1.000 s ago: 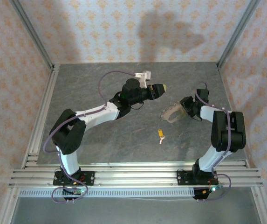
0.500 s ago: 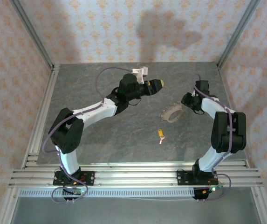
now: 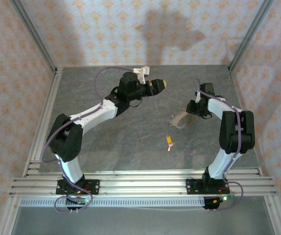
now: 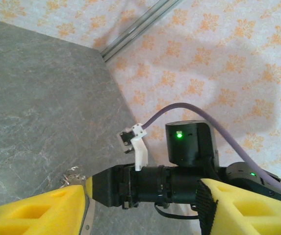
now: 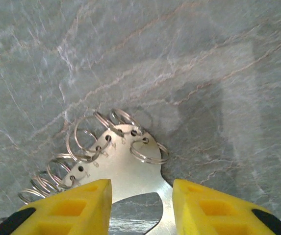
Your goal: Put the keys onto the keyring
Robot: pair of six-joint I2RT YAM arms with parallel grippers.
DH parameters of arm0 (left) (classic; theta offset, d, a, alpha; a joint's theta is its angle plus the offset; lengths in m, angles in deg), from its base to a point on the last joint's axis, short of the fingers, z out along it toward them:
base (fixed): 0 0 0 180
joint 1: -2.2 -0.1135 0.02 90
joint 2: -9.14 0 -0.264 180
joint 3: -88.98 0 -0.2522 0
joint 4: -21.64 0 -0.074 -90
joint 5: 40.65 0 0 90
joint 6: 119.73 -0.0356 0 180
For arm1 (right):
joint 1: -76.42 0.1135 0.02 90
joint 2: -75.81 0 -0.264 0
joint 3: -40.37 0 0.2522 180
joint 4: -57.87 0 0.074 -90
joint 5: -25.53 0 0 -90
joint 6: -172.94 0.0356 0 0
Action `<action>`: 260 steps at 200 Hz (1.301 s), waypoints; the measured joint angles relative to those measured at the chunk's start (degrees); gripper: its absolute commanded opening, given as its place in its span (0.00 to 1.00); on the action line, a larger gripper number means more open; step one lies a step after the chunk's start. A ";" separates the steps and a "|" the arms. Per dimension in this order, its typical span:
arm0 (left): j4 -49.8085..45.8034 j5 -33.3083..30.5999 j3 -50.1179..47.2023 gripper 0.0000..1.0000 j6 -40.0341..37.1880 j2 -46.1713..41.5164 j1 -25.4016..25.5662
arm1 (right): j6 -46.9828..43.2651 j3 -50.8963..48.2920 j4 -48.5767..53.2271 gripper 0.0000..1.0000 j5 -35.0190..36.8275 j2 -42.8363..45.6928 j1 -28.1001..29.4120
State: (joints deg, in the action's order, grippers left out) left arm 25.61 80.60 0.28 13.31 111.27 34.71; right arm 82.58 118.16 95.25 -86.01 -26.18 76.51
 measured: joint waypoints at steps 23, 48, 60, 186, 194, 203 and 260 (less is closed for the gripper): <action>-0.44 0.42 0.13 0.63 0.00 0.00 -0.42 | -1.16 0.44 0.90 0.37 1.29 -1.31 0.96; -0.63 1.11 0.33 0.63 0.00 0.00 -0.81 | -1.68 0.48 1.14 0.36 3.54 -1.68 1.09; -0.68 1.36 0.44 0.63 0.00 0.00 -1.03 | -1.81 0.66 1.22 0.36 4.55 -1.68 1.09; -0.83 1.57 3.45 0.63 0.11 0.04 -1.03 | -3.54 6.36 2.23 0.34 5.03 -6.27 1.09; -0.85 1.60 3.54 0.63 0.24 0.04 -1.03 | -3.61 6.36 2.36 0.34 4.83 -6.36 1.09; -0.85 1.64 3.67 0.63 0.46 0.15 -1.03 | -3.67 6.36 2.45 0.33 4.63 -6.40 1.09; -0.83 1.86 3.87 0.63 0.68 0.52 -1.03 | -3.98 6.36 2.54 0.26 3.58 -6.84 1.09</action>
State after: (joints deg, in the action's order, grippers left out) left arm 24.78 82.45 4.15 13.99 111.79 33.68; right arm 78.60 124.52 97.78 -82.42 -33.02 77.61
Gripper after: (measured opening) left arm 0.631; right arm 0.279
